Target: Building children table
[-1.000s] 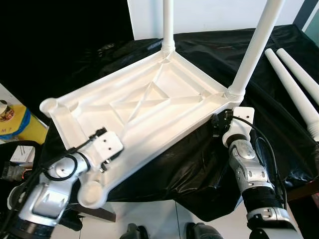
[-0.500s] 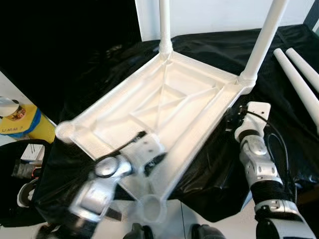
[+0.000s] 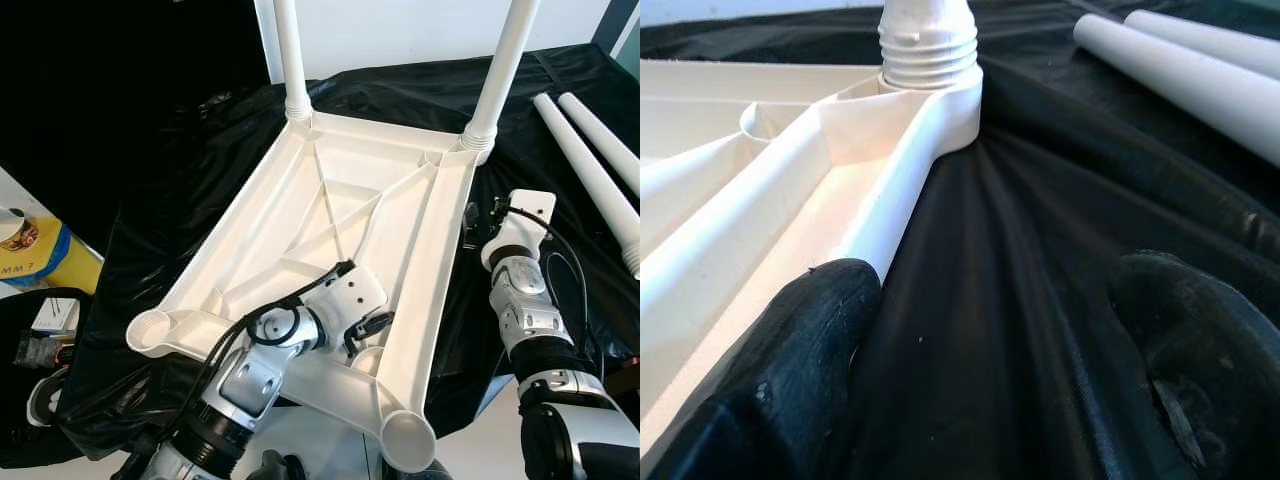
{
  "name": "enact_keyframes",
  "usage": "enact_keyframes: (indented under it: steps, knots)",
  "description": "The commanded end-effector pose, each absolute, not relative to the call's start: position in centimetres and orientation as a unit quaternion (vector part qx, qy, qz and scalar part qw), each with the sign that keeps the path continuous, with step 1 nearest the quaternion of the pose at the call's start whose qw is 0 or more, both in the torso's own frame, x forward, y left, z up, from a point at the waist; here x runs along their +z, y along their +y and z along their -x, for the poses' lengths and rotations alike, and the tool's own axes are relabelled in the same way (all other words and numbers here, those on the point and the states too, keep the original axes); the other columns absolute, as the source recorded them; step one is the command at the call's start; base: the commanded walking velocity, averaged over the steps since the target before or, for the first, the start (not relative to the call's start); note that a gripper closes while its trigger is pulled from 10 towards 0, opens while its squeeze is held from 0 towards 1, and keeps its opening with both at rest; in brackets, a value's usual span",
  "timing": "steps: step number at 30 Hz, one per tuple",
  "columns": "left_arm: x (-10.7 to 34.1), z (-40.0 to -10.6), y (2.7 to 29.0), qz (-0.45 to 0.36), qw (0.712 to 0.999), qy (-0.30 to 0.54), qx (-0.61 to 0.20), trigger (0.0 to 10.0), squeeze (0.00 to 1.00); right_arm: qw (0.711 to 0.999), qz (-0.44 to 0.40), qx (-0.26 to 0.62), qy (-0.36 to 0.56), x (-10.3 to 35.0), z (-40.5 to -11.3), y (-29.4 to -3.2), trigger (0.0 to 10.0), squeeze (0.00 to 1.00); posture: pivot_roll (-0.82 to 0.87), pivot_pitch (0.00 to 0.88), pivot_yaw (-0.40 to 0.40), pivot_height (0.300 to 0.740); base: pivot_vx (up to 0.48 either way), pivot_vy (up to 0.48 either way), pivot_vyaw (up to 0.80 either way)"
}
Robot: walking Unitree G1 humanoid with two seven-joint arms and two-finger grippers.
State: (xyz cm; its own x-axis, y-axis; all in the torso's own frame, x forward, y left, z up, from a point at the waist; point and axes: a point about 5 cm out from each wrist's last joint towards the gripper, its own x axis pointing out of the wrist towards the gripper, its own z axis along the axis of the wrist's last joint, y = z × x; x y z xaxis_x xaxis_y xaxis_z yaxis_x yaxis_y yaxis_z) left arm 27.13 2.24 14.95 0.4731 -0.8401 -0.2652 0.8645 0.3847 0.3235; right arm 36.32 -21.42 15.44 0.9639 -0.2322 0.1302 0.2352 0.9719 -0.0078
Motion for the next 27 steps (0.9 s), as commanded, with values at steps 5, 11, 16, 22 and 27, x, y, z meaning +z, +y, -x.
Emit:
enact_keyframes:
  steps: [5, 11, 16, 22, 27]
  knots:
    - [17.2, -27.4, 2.2, -0.186, 0.839, -0.045, -0.509, 10.0, 0.00, 0.990, 0.023, -0.107, -0.088, 15.3, -35.6, -20.8, 10.0, 0.00, -0.11, 0.152, 0.066, 0.740, 0.000, 0.000, 0.00]
    - [19.3, -28.3, 5.7, -0.150, 0.870, -0.103, -0.459, 10.0, 0.00, 0.987, 0.038, -0.075, -0.140, 15.4, -32.0, -21.1, 10.0, 0.00, -0.12, 0.153, 0.061, 0.740, 0.000, 0.000, 0.00]
    - [19.5, -28.1, 6.6, -0.154, 0.870, -0.110, -0.456, 10.0, 0.00, 0.985, 0.040, -0.047, -0.160, 15.6, -30.4, -20.5, 10.0, 0.00, -0.13, 0.156, 0.062, 0.740, 0.000, 0.000, 0.00]
    - [18.9, -25.9, 7.3, -0.152, 0.829, -0.100, -0.530, 10.0, 0.00, 0.986, 0.036, -0.003, -0.161, 15.7, -27.2, -18.9, 10.0, 0.00, -0.13, 0.168, 0.049, 0.740, 0.000, 0.000, 0.00]
    - [17.7, -25.5, 7.5, -0.169, 0.824, -0.069, -0.536, 10.0, 0.00, 0.987, 0.024, 0.024, -0.156, 16.0, -25.5, -17.6, 10.0, 0.00, -0.14, 0.175, 0.038, 0.740, 0.000, 0.000, 0.00]
